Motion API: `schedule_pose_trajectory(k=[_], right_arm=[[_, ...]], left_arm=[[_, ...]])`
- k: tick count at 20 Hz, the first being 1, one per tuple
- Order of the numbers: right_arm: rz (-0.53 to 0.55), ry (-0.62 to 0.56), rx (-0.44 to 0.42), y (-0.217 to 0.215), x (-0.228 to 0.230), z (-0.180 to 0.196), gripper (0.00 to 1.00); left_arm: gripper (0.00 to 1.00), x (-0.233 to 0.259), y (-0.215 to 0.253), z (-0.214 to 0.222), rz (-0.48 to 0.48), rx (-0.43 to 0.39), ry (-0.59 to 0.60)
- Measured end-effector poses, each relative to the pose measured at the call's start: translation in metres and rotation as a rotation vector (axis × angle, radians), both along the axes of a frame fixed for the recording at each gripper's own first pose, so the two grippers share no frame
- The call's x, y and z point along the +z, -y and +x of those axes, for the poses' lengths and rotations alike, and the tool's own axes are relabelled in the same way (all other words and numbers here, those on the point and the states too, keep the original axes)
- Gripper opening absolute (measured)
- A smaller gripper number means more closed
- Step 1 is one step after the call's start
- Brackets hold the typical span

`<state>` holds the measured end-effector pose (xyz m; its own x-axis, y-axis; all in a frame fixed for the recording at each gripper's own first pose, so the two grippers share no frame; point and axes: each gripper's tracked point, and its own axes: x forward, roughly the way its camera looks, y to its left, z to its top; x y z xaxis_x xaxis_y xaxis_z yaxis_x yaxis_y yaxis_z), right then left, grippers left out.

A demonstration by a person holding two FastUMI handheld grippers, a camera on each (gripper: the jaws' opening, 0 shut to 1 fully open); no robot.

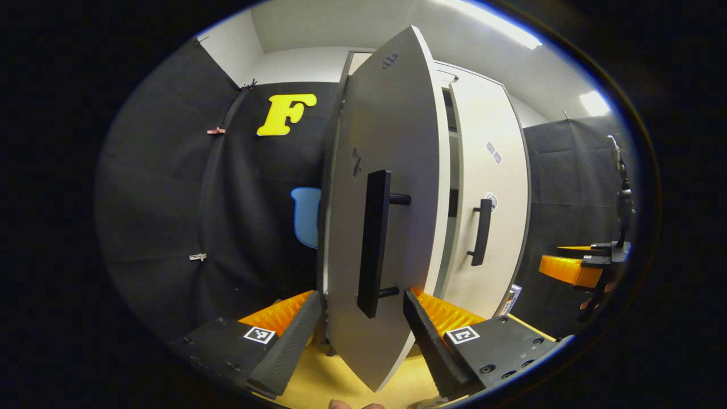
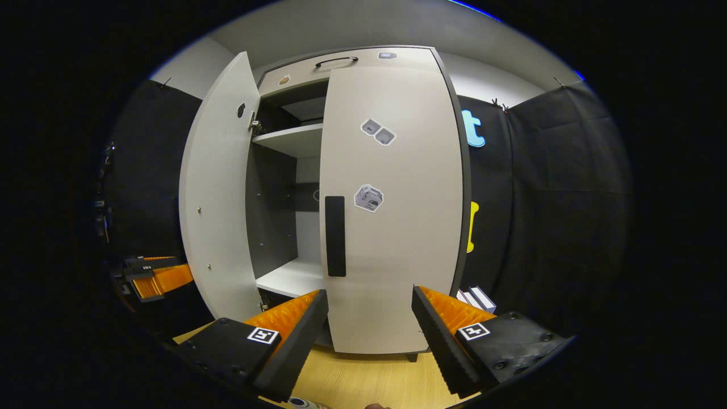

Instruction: Grasp the bottle in the cabinet with the left hand and place it on the coaster, then close the right door with the right hand and the left door with the left hand.

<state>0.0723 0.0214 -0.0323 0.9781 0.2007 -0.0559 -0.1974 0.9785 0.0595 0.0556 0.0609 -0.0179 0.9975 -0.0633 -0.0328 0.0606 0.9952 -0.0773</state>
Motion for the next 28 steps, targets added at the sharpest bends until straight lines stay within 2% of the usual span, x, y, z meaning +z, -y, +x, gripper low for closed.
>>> schedule_pose_trajectory(k=[9,10,11,17,28], right_arm=[[0.024,0.005,-0.019,0.043,0.0,0.021,0.98],[0.017,0.007,-0.024,0.048,0.001,0.024,0.98],[0.009,0.009,-0.028,0.053,0.001,0.027,0.98],[0.008,0.014,-0.026,0.063,0.002,0.04,0.98],[0.02,0.001,-0.022,0.071,-0.001,0.057,0.98]], left_arm=[[0.94,0.0,0.066,0.052,0.033,-0.029,0.013],[0.92,0.001,0.072,0.057,0.034,-0.036,0.012],[0.94,0.0,0.075,0.061,0.041,-0.034,0.007],[0.93,0.001,0.088,0.084,0.02,-0.026,0.011],[0.93,0.004,0.096,0.115,0.053,-0.033,0.013]])
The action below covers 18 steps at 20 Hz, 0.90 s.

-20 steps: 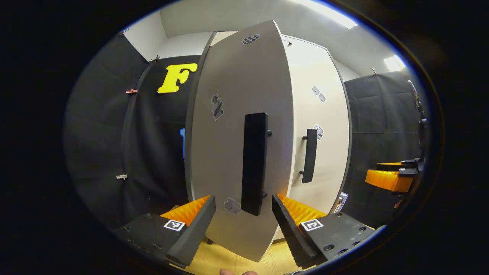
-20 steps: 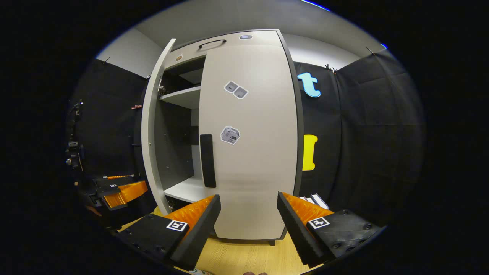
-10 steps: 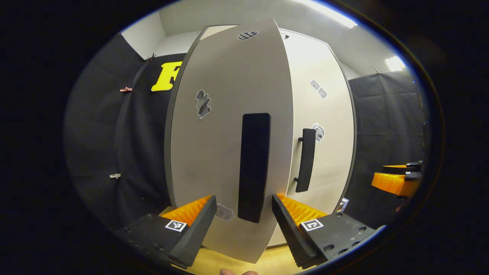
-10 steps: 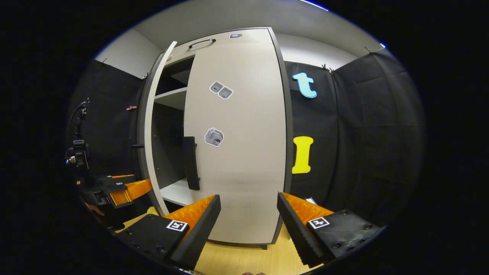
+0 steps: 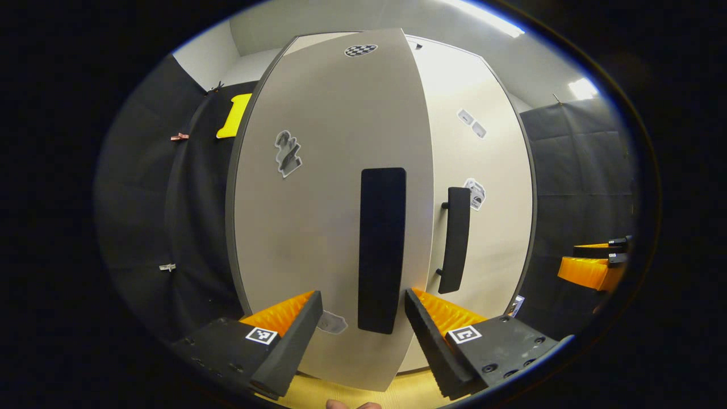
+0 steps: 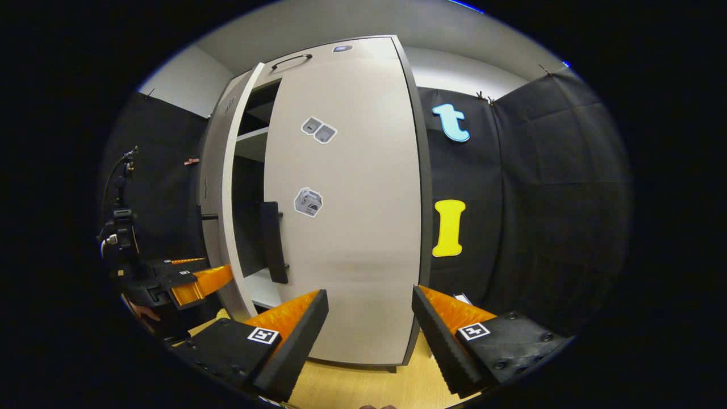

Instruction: Grasp the bottle in the cabinet with the left hand and place it on the coaster, then close the right door with the right hand and the left door with the left hand.

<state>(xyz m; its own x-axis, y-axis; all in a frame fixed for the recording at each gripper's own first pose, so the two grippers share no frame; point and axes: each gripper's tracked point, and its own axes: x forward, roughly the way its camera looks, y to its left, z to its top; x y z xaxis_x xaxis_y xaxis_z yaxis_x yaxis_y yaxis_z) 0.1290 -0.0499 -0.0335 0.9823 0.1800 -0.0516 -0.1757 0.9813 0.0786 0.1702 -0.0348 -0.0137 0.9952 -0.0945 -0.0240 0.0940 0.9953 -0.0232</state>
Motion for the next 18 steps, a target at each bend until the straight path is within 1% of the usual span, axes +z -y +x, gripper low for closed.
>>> schedule_pose_trajectory(k=[7,13,18], right_arm=[[-0.003,0.005,0.003,0.0,0.003,-0.005,0.98],[0.007,0.023,0.011,-0.007,0.012,-0.016,0.98],[0.008,0.039,0.028,-0.017,0.02,-0.032,0.98]], left_arm=[[0.93,0.003,0.001,-0.004,0.004,-0.01,-0.002],[0.93,0.007,-0.005,-0.024,0.007,-0.015,-0.001],[0.93,0.007,-0.014,-0.049,0.002,-0.007,-0.007]])
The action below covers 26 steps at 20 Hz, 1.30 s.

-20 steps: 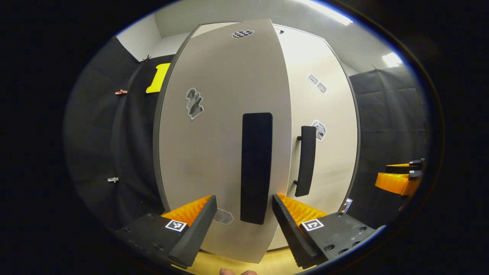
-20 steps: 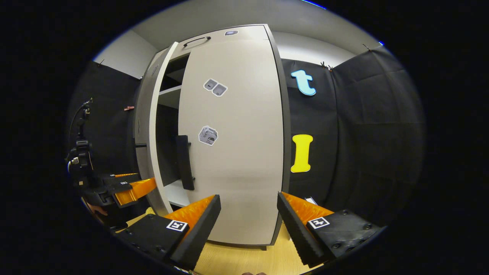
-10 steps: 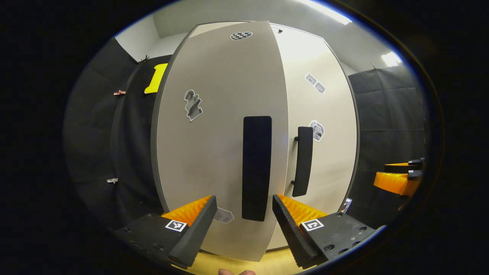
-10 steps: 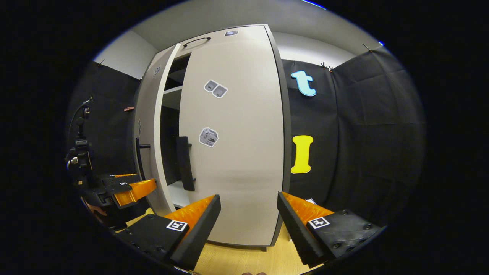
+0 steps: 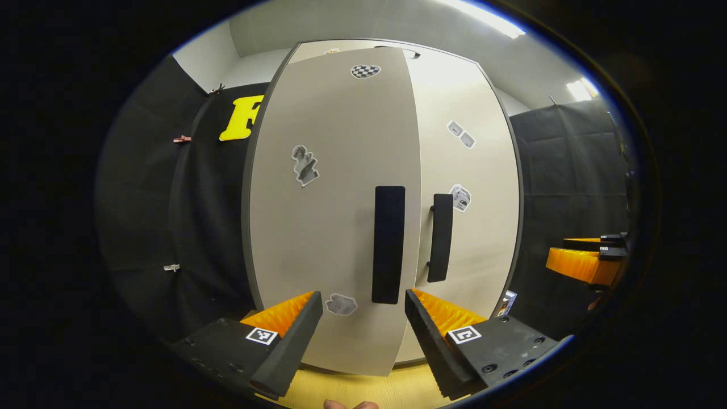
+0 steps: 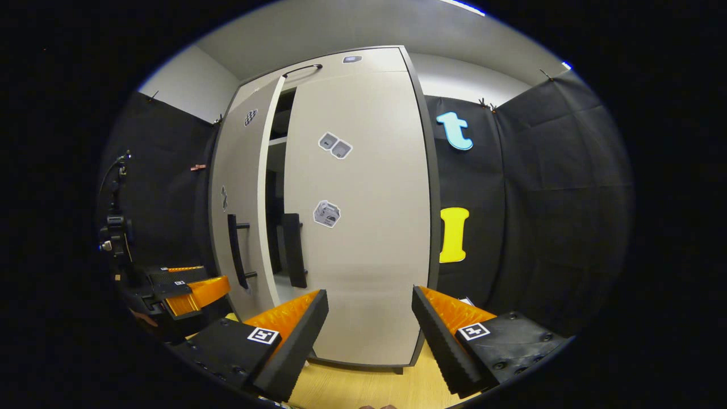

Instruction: Grasp the bottle in the cabinet with the left hand and place it on the coaster, then close the right door with the right hand and the left door with the left hand.

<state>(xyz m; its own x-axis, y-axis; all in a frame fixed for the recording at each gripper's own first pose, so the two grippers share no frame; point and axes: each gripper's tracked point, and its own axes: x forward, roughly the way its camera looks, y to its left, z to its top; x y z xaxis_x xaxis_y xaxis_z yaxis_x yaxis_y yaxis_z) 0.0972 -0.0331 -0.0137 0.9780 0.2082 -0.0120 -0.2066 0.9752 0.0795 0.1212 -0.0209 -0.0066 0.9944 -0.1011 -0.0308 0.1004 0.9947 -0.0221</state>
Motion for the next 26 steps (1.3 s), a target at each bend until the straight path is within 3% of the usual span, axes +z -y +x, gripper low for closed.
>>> schedule_pose_trajectory(k=[26], right_arm=[[0.034,0.039,0.011,-0.022,0.015,-0.056,0.98]], left_arm=[[0.93,0.009,-0.013,-0.088,0.006,0.018,0.032]])
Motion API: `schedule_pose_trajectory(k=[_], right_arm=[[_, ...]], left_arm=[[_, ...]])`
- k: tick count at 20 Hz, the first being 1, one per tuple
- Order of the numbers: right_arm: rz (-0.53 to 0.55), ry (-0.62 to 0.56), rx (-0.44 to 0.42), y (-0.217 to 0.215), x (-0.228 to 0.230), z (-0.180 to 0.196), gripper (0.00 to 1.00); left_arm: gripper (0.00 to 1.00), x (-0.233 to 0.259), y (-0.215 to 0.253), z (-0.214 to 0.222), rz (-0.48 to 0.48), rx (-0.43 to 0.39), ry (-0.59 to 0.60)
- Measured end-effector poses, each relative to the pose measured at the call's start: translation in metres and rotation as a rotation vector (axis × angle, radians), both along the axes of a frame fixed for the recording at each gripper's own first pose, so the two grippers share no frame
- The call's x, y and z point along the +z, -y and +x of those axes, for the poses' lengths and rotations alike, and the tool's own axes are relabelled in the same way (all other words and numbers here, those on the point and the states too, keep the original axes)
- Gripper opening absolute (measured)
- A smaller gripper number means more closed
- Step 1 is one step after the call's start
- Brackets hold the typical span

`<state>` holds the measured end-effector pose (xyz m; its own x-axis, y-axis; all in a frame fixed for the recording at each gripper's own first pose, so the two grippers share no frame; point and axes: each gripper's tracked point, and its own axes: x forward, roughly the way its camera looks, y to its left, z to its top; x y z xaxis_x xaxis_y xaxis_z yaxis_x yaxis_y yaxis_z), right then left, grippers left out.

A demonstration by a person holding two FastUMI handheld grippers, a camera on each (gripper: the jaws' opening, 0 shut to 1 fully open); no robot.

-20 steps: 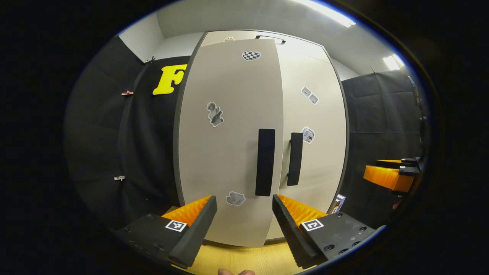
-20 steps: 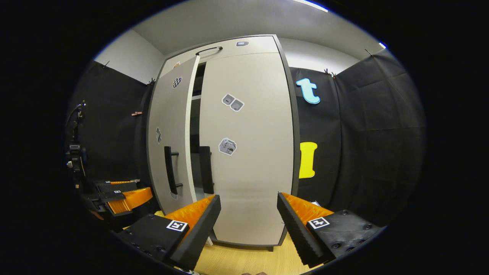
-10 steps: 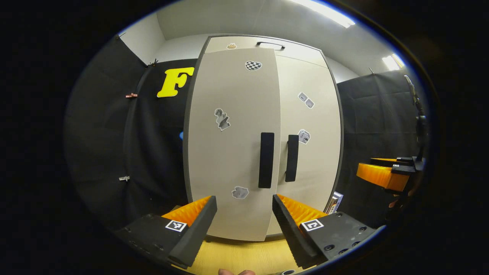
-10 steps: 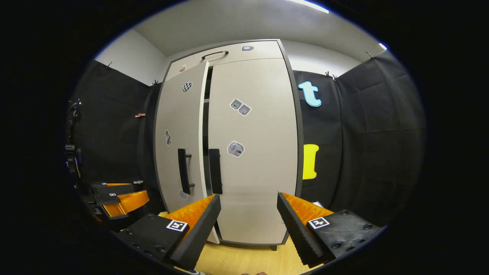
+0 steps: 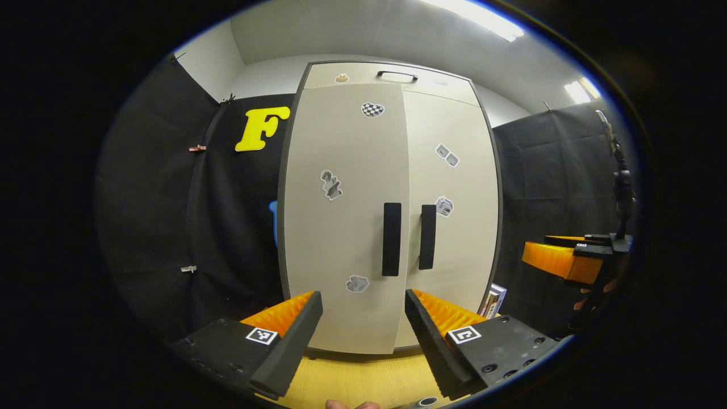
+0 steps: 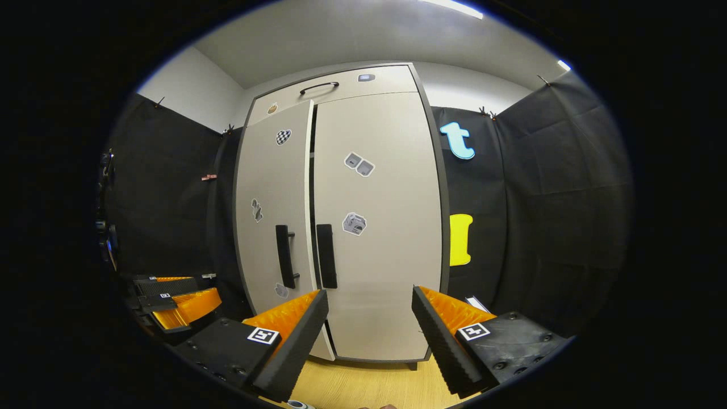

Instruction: Grasp the bottle in the cabinet with the left hand and place it on the coaster, then close the right door with the right hand and the left door with the left hand.

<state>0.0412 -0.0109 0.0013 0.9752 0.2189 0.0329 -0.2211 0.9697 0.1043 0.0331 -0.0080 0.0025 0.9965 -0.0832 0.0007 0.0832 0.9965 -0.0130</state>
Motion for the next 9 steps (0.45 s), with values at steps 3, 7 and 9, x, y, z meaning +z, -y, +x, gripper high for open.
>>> schedule_pose_trajectory(k=[3,7,9], right_arm=[[0.003,-0.006,0.002,-0.0006,-0.0028,-0.0029,0.98],[0.004,-0.007,-0.002,0.0002,-0.0032,-0.0066,0.98],[0.001,-0.007,-0.004,0.0004,-0.0037,-0.007,0.98]], left_arm=[[0.93,0.0022,-0.0014,-0.0041,0.004,0.003,0.007],[0.93,0.0035,0.0009,-0.0071,0.021,0.004,0.014],[0.93,0.0035,0.0016,-0.0084,0.022,0.001,0.014]])
